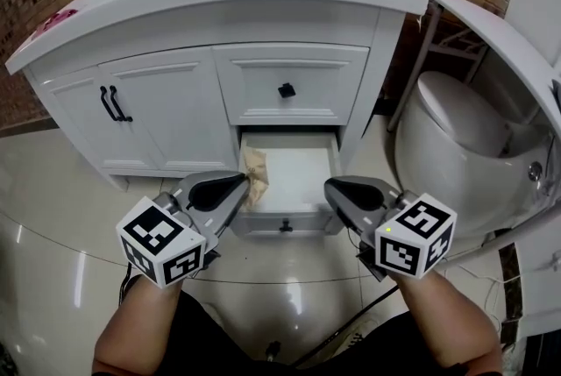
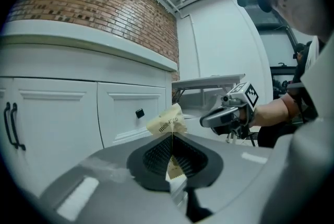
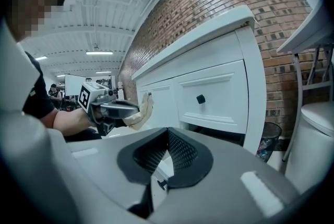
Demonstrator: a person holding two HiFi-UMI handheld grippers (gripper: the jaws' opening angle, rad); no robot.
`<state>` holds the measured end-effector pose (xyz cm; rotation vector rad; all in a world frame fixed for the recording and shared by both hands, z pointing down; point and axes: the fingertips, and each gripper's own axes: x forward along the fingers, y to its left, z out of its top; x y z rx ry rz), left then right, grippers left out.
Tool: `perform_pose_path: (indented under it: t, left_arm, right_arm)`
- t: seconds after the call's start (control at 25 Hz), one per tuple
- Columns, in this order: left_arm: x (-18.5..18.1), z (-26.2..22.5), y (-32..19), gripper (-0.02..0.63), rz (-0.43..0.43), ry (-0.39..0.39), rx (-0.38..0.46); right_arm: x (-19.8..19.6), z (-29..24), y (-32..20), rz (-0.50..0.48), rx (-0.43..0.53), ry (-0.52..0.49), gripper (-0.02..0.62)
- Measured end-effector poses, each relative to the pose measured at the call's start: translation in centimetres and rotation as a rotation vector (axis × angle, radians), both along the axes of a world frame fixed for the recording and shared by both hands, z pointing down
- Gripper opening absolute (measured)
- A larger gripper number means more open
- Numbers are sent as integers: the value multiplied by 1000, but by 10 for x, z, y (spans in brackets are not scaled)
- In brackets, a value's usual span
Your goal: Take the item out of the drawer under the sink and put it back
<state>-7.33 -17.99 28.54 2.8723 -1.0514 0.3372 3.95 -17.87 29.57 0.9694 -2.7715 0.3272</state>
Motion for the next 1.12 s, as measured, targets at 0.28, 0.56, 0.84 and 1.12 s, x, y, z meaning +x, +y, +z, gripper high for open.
perform_pose_path:
  t: [0.28, 0.56, 0.84, 1.12]
  left_arm:
    - [4, 26, 7, 9, 42, -33, -25]
    - [4, 29, 4, 9, 48, -34, -41]
    - [5, 34, 2, 9, 48, -47, -51]
    - [8, 36, 2, 11, 51, -49, -41]
  right_arm:
    - [2, 8, -3, 1, -15, 19, 8]
    - [-3, 17, -6, -8, -34, 28, 8]
    - [-6, 17, -7, -13, -31, 31, 8]
    - [-5, 15, -5, -10, -34, 33, 8]
